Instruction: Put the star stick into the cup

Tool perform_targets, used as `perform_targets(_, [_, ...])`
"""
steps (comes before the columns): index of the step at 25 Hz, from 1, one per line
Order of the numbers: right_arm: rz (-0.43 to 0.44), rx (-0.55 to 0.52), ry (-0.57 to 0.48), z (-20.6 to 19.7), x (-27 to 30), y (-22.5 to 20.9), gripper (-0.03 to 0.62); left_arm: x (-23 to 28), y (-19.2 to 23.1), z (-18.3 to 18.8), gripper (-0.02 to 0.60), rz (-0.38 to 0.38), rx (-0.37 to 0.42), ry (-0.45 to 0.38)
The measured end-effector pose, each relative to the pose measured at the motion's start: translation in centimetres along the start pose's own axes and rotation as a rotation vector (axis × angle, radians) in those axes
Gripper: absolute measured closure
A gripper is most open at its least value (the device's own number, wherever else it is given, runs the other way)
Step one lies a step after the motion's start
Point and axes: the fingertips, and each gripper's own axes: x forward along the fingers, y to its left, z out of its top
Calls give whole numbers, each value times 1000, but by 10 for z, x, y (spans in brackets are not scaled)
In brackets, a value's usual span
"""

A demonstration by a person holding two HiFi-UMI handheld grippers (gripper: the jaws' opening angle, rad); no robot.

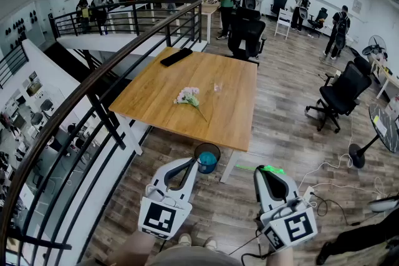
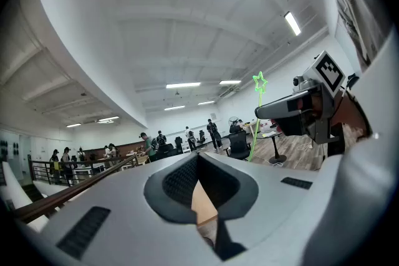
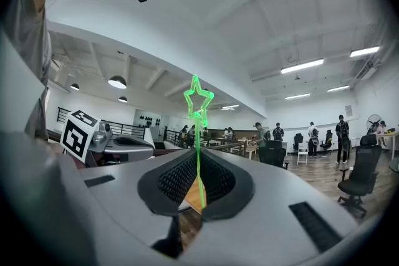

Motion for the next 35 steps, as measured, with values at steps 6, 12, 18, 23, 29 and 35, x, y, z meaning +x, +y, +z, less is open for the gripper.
perform_targets(6, [18,21,-11,0,4,0,554,5,4,-2,566,-1,-2,3])
perform_targets(12, [34,47,-32,0,5,-2,554,8,4,-5,566,7,-8,19])
perform_targets(18, [49,51,-29,-4,1,-11,554,16,-6,-4,566,12,-7,26])
perform_targets(23, [69,50,-38,-10,-2,-26,554,26,-14,-4,566,33,17,33])
perform_targets(29, [87,52,-54,-14,-3,-43,554,32,-22,-6,566,62,24,35])
perform_targets(35, [94,41,-66,-17,10,-59,554,49,-19,-10,566,68,26,28])
